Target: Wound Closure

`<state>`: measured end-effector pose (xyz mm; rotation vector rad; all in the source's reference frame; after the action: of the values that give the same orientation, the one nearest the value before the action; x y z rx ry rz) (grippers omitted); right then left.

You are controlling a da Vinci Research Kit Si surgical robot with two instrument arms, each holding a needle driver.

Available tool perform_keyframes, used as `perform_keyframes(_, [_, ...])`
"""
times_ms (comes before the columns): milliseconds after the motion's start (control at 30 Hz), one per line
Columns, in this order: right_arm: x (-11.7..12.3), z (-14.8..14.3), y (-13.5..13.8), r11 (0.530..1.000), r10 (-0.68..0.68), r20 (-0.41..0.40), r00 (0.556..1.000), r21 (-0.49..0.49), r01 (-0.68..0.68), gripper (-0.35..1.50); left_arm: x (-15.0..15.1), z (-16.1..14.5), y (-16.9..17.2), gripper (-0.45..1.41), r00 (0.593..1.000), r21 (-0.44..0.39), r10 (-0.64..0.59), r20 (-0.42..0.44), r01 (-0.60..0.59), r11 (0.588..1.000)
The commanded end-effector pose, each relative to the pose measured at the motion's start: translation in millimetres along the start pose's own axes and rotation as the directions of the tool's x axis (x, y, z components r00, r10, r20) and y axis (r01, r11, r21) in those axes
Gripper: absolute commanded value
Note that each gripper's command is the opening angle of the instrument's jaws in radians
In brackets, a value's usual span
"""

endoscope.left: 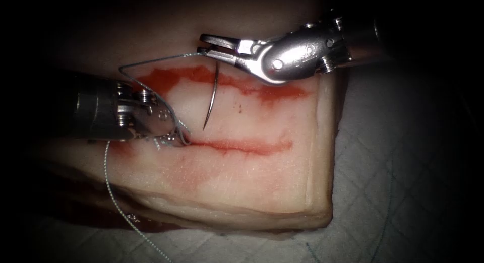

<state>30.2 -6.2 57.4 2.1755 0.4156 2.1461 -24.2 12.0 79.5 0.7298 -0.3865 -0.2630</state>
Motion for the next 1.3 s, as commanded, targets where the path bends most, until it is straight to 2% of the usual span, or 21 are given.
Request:
perform_keyframes(33, [0.2,1.3,0.2,1.0,-0.001,0.01,1.0,-0.003,0.001,-0.35,-0.2,0.3,0.3,-0.45,0.999,0.034,-0.038,-0.003,0.038,0.999])
perform_keyframes(100, [0.2,1.5,0.3,1.0,-0.001,0.022,1.0,-0.016,0.001,-0.35,-0.2,0.0,0.4,-0.45,0.995,0.086,-0.1,-0.005,0.1,0.991])
perform_keyframes(167, [0.2,1.5,0.4,1.0,-0.002,0.027,1.0,-0.02,0.002,-0.35,-0.2,-0.2,0.5,-0.45,0.994,0.105,-0.108,0.0,0.108,0.989])
perform_keyframes(267, [0.3,1.7,0.8,1.0,-0.004,0.03,1.0,-0.027,0.005,-0.35,0.2,-1.0,1.2,-0.45,0.986,0.195,-0.163,0.043,0.151,0.969])
perform_keyframes(467, [0.2,2.2,1.3,0.997,-0.033,0.017,0.999,-0.065,0.034,-0.35,0.8,-1.1,0.9,-0.45,0.978,0.25,-0.195,0.07,0.172,0.953])
perform_keyframes(533, [0.3,2.6,1.6,0.996,-0.053,0.016,0.998,-0.07,0.054,-0.35,0.5,-1.0,0.7,-0.45,0.979,0.247,-0.182,0.088,0.156,0.956])
perform_keyframes(600, [0.3,2.6,1.8,0.995,-0.052,0.021,0.998,-0.086,0.053,-0.35,-0.2,-0.9,1.0,-0.45,0.979,0.202,-0.171,0.111,0.147,0.968])
perform_keyframes(733, [0.3,2.6,1.7,0.993,-0.054,0.042,0.998,-0.104,0.058,-0.35,-0.6,-0.2,1.7,-0.45,0.981,0.173,-0.178,0.079,0.162,0.971])
perform_keyframes(767, [0.3,2.8,1.7,0.992,-0.06,0.043,0.997,-0.105,0.064,-0.35,-1.3,-0.1,3.0,-0.45,0.982,0.156,-0.171,0.08,0.157,0.975])
perform_keyframes(933, [0.5,2.6,1.6,0.991,-0.072,0.034,0.997,-0.111,0.075,-0.35,-1.6,0.3,3.4,-0.45,0.984,0.143,-0.166,0.067,0.155,0.977])
perform_keyframes(1167, [0.9,1.7,1.2,0.989,-0.084,0.026,0.996,-0.117,0.086,-0.35,-2.0,0.5,3.0,-0.45,0.99,0.246,-0.134,0.04,0.12,0.962])
perform_keyframes(1300, [1.1,1.3,0.9,0.985,-0.107,0.017,0.994,-0.137,0.108,-0.35,-1.9,0.1,2.2,-0.45,0.989,0.334,-0.144,0.027,0.127,0.934])
